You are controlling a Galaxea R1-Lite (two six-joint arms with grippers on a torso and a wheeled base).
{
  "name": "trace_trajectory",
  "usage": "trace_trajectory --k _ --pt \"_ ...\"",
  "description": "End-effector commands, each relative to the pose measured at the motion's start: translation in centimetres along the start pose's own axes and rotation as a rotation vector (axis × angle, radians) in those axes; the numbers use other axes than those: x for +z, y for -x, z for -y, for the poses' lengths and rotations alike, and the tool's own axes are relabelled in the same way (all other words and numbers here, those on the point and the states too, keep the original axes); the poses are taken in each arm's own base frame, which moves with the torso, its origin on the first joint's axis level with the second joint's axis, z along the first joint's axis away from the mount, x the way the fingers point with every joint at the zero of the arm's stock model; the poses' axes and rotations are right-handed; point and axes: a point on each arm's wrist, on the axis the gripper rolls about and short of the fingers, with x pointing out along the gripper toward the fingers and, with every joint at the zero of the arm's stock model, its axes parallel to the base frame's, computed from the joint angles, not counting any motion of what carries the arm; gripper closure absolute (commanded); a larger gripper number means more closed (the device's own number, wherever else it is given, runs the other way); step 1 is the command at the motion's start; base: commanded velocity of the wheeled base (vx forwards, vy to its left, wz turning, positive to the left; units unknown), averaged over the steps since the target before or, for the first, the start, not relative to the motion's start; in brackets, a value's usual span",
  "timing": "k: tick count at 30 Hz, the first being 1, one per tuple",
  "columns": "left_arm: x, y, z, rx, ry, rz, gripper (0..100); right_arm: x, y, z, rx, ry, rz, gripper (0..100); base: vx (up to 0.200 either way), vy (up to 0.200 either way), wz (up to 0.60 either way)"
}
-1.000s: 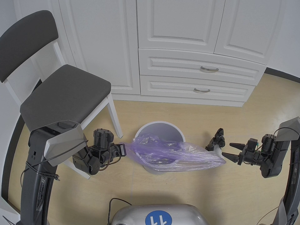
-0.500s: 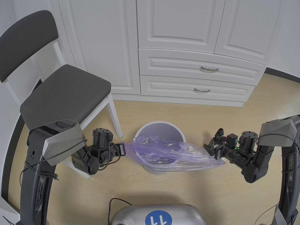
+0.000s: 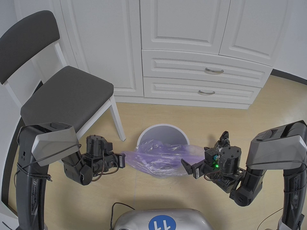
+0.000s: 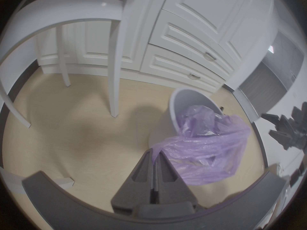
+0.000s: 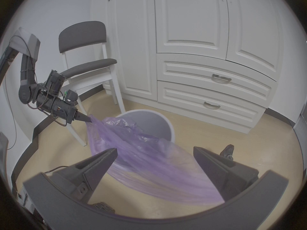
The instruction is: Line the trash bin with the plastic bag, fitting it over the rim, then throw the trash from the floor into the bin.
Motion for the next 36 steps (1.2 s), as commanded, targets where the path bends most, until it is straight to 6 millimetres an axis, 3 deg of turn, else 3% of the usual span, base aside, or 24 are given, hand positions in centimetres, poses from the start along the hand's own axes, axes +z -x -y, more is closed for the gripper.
trace_trajectory --k 1,7,14,15,25,33,36 --pt "0.4 2.3 0.5 -0.054 -0.046 -0.016 100 -0.3 0.4 -1.2 0.025 0.011 -0.001 0 0.000 0.000 0.00" --pt "-0.5 2.4 -0.1 -0.062 -0.088 -0.055 100 -1.8 -0.6 -1.5 0.025 0.019 -0.036 0 0.000 0.000 0.00" --pt "-0.6 2.3 -0.2 -0.061 -0.088 -0.054 100 -2.1 -1.1 -1.3 0.018 0.016 -0.037 0 0.000 0.000 0.00" --pt "-0.6 2.3 -0.2 -0.059 -0.090 -0.054 0 -2.2 -1.1 -1.4 0.018 0.016 -0.039 0 0.000 0.000 0.00" --pt "-0.4 2.8 -0.7 -0.064 -0.097 -0.052 0 -2.2 -2.4 -1.6 -0.034 0.004 -0.011 0 0.000 0.000 0.00" --pt "1.0 5.0 -1.0 -0.087 -0.146 -0.024 0 -2.1 -2.7 -1.8 -0.033 0.003 -0.004 0 0.000 0.000 0.00" --pt "1.9 5.8 -0.5 -0.096 -0.157 0.003 0 -1.8 -3.7 -1.9 -0.040 -0.015 0.030 0 0.000 0.000 0.00"
